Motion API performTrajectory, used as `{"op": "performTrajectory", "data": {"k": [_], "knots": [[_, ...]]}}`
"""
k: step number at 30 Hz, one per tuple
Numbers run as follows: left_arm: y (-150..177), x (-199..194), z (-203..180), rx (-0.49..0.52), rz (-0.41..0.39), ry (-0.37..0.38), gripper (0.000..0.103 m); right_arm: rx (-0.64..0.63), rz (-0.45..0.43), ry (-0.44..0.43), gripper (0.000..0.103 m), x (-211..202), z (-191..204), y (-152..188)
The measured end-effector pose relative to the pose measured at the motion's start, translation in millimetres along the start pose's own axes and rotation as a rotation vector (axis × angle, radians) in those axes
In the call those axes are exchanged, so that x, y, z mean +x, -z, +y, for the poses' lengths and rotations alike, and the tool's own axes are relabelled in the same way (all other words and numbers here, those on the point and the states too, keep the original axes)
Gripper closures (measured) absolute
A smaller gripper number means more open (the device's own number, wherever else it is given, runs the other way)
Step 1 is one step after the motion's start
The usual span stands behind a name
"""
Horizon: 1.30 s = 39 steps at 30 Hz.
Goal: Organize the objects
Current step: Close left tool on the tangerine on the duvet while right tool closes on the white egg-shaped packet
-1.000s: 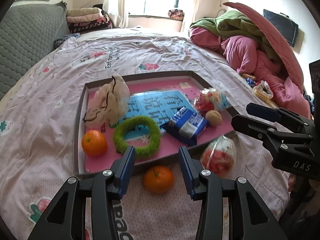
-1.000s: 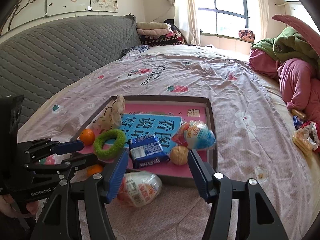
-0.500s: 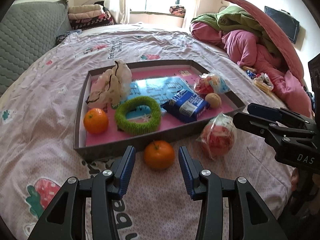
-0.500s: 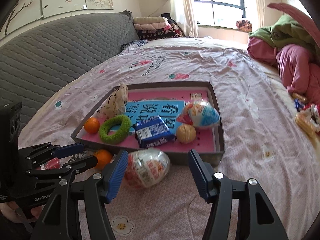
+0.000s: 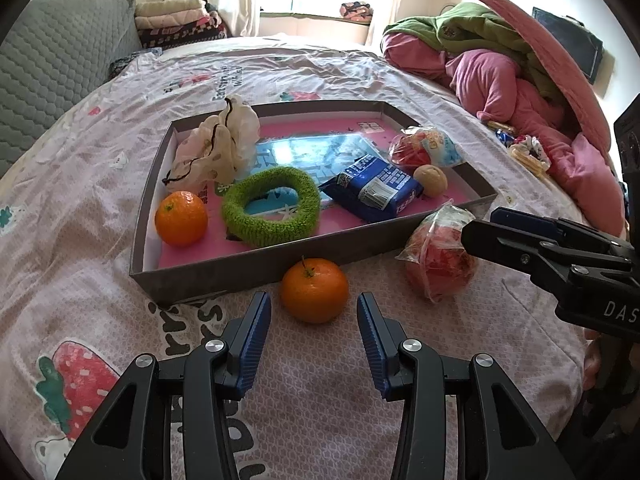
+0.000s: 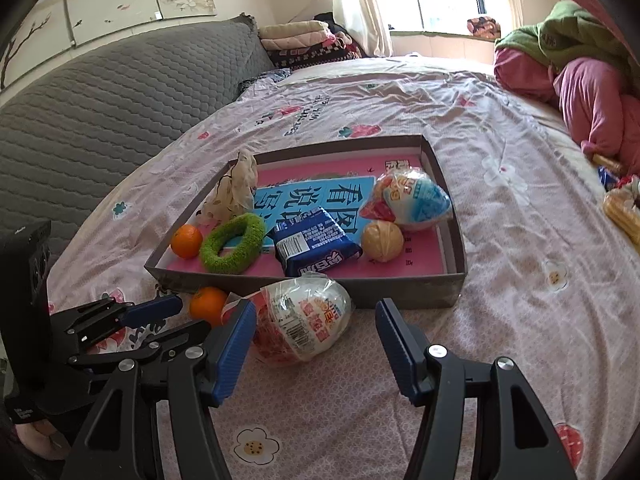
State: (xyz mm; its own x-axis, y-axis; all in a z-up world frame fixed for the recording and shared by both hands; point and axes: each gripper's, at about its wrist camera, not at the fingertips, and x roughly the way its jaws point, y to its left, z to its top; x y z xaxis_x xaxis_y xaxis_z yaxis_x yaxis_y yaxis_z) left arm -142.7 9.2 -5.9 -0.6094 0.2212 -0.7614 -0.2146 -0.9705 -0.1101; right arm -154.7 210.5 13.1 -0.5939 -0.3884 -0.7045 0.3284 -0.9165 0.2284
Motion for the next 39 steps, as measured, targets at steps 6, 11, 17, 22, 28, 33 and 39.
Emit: {"op": "performTrajectory", "data": {"k": [6, 11, 17, 22, 28, 33, 39], "knots": [[0.9, 5.7, -0.6, -0.004, 0.008, 0.003, 0.057, 0.038, 0.024, -0.038, 0.041, 9.6, -2.7, 0.7], [0.4, 6.9, -0.2, -0.008, 0.007, 0.003, 0.057, 0.072, 0.052, -0.077, 0.036, 18.1, -4.9, 1.5], [-3.5, 12.3, 2.2, -0.021, 0.006, 0.006, 0.057, 0.143, 0.084, -0.142, 0.032, 30.8, -12.7, 0.1], [-5.8, 17.4, 2.8, -0.026, 0.004, 0.009, 0.057, 0.175, 0.094, -0.181, 0.032, 39.3, -15.8, -0.8], [-7.4, 27.4, 3.5, -0.035, 0.013, 0.012, 0.057, 0.186, 0.090, -0.218, 0.042, 42.2, -15.1, -3.6], [-7.3, 30.2, 3.6, -0.031, 0.011, 0.016, 0.063, 0.139, 0.071, -0.192, 0.044, 35.5, -8.7, -4.6], [-8.6, 25.6, 1.8, -0.035, 0.001, 0.031, 0.064, 0.039, 0.005, -0.130, 0.044, 18.3, 5.8, -9.8]]}}
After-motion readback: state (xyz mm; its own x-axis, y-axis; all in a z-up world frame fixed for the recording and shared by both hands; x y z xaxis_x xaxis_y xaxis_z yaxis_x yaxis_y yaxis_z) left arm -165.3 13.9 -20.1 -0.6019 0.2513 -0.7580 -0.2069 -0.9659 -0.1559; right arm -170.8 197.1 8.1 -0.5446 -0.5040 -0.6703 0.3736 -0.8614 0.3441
